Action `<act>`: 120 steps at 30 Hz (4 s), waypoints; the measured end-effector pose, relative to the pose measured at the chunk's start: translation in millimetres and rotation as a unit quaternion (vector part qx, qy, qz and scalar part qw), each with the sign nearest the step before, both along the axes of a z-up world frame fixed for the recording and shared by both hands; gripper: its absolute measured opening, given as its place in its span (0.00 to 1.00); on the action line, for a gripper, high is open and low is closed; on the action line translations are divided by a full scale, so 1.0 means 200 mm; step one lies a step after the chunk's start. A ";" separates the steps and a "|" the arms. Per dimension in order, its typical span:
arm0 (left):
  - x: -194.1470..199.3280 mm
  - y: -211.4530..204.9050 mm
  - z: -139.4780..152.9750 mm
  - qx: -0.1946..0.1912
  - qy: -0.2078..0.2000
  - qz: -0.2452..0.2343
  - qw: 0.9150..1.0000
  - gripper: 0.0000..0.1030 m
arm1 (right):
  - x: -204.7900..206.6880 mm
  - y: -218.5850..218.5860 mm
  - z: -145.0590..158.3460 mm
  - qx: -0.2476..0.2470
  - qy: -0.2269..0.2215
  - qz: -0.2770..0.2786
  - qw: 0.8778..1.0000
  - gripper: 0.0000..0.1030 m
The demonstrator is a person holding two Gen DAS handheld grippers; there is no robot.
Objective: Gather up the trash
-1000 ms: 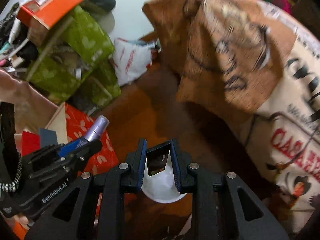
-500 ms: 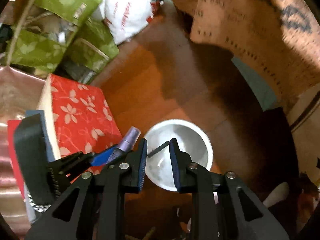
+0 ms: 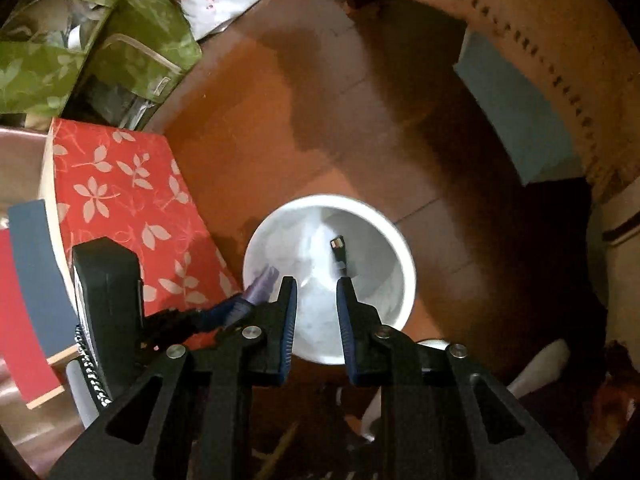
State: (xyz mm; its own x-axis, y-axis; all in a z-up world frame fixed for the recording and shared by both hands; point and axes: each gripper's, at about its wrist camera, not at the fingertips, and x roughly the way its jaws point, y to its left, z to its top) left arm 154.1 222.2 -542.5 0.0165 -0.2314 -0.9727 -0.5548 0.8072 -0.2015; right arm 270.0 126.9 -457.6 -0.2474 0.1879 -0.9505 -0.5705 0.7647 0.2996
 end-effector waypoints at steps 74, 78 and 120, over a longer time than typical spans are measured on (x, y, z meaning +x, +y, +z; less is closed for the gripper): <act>0.77 -1.54 2.24 0.175 -0.472 -0.196 0.841 0.87 | 0.45 -2.21 1.75 0.127 -0.497 -0.391 0.764 0.60; 0.98 -1.62 2.09 0.145 -0.447 -0.207 0.858 0.86 | 0.54 -2.31 1.63 0.118 -0.474 -0.412 0.769 0.60; 1.44 -2.01 1.40 0.048 -0.326 -0.315 0.890 0.63 | 0.81 -2.18 0.91 0.008 -0.335 -0.335 0.881 0.06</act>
